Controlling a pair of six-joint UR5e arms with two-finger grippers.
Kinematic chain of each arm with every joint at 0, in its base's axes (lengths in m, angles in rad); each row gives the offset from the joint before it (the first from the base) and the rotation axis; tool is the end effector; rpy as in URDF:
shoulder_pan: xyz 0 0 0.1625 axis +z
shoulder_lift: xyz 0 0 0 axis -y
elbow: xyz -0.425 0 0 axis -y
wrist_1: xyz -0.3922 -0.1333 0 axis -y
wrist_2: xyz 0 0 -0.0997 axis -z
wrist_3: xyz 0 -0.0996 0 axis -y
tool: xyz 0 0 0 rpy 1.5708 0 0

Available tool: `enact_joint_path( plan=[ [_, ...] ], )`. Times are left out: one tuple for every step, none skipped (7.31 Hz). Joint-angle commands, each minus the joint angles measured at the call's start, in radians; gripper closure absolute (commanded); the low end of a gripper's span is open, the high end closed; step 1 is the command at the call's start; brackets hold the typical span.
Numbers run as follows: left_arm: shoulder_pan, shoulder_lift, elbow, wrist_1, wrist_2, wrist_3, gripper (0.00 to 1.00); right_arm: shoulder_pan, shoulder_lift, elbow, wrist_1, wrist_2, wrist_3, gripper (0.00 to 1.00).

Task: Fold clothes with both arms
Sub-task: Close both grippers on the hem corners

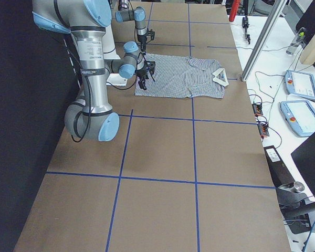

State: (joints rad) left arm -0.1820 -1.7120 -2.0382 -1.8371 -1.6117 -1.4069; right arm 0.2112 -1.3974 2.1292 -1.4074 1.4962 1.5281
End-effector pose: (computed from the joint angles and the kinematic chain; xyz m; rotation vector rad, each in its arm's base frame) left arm 0.4899 -0.2216 0.3463 0.1129 0.8683 0.0010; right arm -0.4642 -0.2435 0.3034 0.1826 -0.8802 0.1904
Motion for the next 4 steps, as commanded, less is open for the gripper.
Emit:
enact_joint_path(
  plan=[
    [0.002,-0.008,-0.004,0.001,-0.001,0.0,1.0,-0.096,-0.002,-0.02,-0.01,-0.085,0.127,0.01],
    [0.002,-0.009,-0.004,0.001,-0.001,0.0,1.0,-0.133,-0.011,-0.031,-0.012,-0.115,0.127,0.0],
    [0.002,-0.017,-0.004,0.001,-0.002,0.0,1.0,-0.159,-0.014,-0.05,-0.012,-0.164,0.132,0.02],
    [0.002,-0.02,-0.004,0.001,-0.002,0.0,1.0,-0.164,-0.014,-0.069,-0.012,-0.181,0.153,0.18]
  ],
)
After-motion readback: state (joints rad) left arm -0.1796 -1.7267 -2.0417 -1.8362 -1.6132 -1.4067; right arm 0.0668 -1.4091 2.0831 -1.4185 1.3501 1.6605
